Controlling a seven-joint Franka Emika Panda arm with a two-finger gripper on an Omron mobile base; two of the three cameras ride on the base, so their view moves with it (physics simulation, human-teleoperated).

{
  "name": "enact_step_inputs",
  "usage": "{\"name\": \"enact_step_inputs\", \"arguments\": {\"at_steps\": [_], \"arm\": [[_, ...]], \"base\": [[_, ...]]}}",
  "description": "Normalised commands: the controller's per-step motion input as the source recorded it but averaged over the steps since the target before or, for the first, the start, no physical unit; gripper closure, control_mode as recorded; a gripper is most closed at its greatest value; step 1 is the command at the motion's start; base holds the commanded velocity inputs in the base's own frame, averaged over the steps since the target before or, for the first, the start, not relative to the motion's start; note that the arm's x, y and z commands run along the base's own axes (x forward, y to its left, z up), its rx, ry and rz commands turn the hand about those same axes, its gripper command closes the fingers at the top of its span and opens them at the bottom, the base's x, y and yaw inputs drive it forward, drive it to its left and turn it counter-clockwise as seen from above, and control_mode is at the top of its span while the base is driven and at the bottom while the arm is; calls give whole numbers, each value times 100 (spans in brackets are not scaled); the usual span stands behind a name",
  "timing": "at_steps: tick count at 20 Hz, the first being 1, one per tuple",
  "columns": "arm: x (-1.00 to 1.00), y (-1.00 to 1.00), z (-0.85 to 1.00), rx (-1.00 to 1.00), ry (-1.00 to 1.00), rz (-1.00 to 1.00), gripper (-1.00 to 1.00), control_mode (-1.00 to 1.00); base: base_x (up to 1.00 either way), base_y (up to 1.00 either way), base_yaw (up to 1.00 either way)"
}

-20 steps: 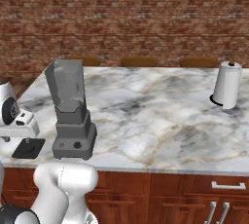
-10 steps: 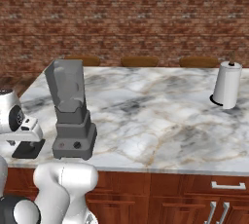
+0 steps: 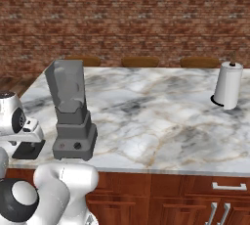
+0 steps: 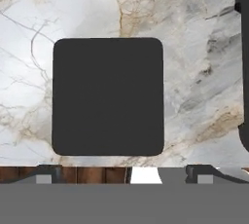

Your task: Grab the onion and lime from the fridge, place them in the blender, close the lid, and turn on the blender to create a marinade.

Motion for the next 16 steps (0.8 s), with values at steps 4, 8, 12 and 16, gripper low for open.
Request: {"name": "enact_step_inputs", "arguments": {"at_steps": [4, 8, 12, 16], "arm": [[21, 10, -30, 0, 0, 0, -100, -100], [18, 16, -45, 0, 0, 0, -100, -100], [21, 15, -37, 0, 0, 0, -100, -100], [20, 9, -30, 0, 0, 0, -100, -100]], "base": [[0, 0, 0], [0, 0, 0], [0, 0, 0], [0, 0, 0]]}}
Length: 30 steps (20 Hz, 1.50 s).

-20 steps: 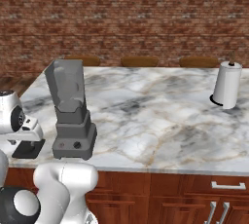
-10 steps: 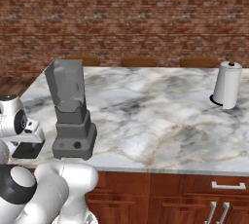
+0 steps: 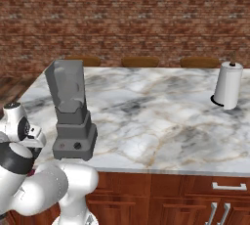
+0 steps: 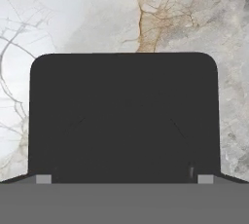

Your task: Grab the onion and lime from the fridge, place them in the blender, close the lid, and turn on the blender to create a marinade.

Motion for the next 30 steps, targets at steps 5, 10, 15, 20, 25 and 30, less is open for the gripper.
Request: {"name": "enact_step_inputs", "arguments": {"at_steps": [5, 10, 15, 20, 25, 30], "arm": [[17, 2, -12, 0, 0, 0, -100, -100], [4, 7, -27, 0, 0, 0, -100, -100], [0, 0, -37, 0, 0, 0, 100, -100], [0, 0, -1, 0, 0, 0, 100, -100], [0, 0, 5, 0, -5, 0, 100, -100], [-17, 0, 48, 0, -22, 0, 100, -100]], "base": [[0, 0, 0], [0, 0, 0], [0, 0, 0], [0, 0, 0], [0, 0, 0], [0, 0, 0]]}}
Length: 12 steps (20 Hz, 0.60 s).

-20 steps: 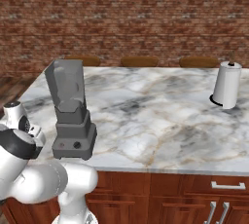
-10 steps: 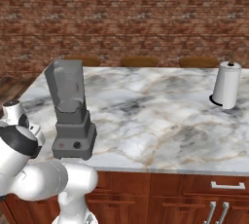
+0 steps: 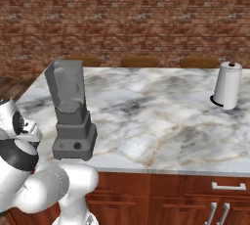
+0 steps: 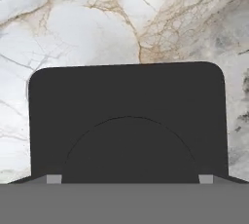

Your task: Grab the onion and lime from the fridge, place them in the blender, close the lid, and turn on the blender to create a marinade.

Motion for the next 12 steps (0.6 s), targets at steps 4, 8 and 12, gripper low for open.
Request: {"name": "enact_step_inputs", "arguments": {"at_steps": [4, 8, 12], "arm": [[-23, 0, 74, 0, -28, 0, 100, -100], [-3, 0, 94, -2, -13, 0, 100, -100], [0, 0, 100, -4, -10, 0, 100, -100]], "base": [[0, 0, 0], [0, 0, 0], [0, 0, 0]]}}
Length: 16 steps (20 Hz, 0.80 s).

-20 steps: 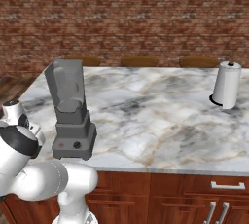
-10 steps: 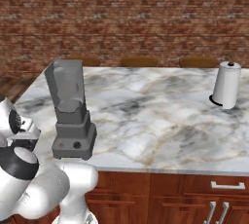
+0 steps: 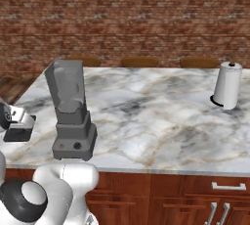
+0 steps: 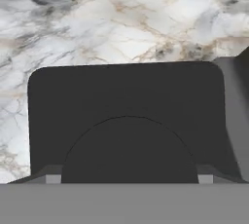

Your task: Grab the onion and lime from the fridge, place them in the blender, close the lid, and turn on the blender to create a marinade.

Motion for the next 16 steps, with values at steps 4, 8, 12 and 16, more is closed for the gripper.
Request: {"name": "enact_step_inputs", "arguments": {"at_steps": [4, 8, 12, 16], "arm": [[0, 0, 100, -4, -10, 0, 100, -100], [2, 0, 100, -4, -8, 0, 100, -100], [3, 0, 100, -6, 0, 0, 100, -100], [7, 0, 100, -8, -3, 0, 100, -100]], "base": [[0, 0, 0], [0, 0, 0], [0, 0, 0], [0, 0, 0]]}}
